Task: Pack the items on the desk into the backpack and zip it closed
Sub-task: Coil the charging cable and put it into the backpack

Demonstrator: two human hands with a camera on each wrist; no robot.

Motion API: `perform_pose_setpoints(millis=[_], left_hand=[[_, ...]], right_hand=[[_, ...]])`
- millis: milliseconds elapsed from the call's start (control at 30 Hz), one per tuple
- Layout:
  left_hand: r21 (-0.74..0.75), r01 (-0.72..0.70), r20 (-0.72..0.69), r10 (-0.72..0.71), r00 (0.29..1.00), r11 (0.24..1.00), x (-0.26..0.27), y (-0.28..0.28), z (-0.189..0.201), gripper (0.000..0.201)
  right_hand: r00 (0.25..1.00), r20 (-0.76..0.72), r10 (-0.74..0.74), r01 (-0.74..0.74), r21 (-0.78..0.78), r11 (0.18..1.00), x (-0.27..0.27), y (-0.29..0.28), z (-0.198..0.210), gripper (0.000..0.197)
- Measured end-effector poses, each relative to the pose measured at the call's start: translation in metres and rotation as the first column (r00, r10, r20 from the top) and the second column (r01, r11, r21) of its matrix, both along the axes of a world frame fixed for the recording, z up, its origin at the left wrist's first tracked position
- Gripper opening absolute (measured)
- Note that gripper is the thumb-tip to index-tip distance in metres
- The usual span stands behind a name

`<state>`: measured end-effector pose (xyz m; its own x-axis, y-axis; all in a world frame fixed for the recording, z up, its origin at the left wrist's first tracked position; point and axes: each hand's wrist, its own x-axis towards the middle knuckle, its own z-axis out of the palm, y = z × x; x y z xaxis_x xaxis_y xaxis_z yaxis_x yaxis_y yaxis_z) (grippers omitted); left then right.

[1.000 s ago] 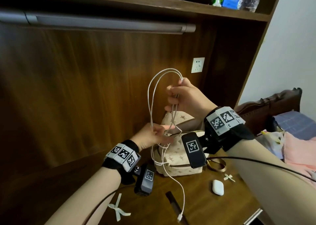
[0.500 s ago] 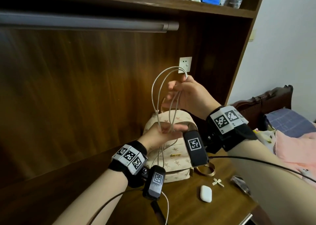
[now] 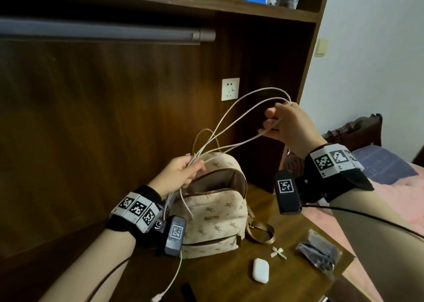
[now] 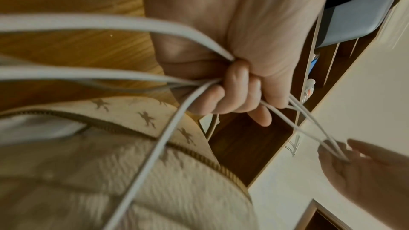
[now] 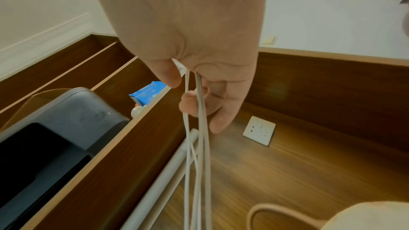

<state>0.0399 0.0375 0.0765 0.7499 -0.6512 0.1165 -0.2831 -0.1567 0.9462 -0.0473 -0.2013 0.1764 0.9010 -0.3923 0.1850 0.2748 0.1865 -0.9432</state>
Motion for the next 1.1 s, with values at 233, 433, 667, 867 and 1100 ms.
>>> perform_pose_setpoints(millis=[233,433,667,867,1100], left_hand=[[-0.032,-0.226,0.144,0.228,0.963,0.974,0.006,0.007,0.022,0.051],[-0.056,-0.332,0.449,0.321,0.834,0.941,-0.007,0.003,0.039,0.037],[-0.21,-0.189,0.517,0.273,0.811,0.959,-0.033,-0.018,0.061,0.006],[-0.246,0.002,0.602,0.151,0.784,0.969,-0.051,-0.028,0.083,0.009],[-0.315,0.112,0.457,0.047,0.888,0.943,-0.066,-0.037,0.079,0.011]], right_hand=[[0.925,-0.373,-0.073,0.021,-0.143,0.989,0.013,-0.028,-0.046,0.016],[0.896,-0.353,-0.271,0.042,-0.54,0.841,0.012,-0.015,-0.054,0.085],[0.96,-0.199,0.195,-0.278,-0.628,0.727,-0.001,0.044,-0.041,0.09],[0.849,-0.02,0.529,-0.457,-0.532,0.713,-0.007,0.069,-0.041,0.051],[0.765,-0.071,0.64,-0.618,-0.361,0.699,-0.006,0.07,-0.049,0.021]])
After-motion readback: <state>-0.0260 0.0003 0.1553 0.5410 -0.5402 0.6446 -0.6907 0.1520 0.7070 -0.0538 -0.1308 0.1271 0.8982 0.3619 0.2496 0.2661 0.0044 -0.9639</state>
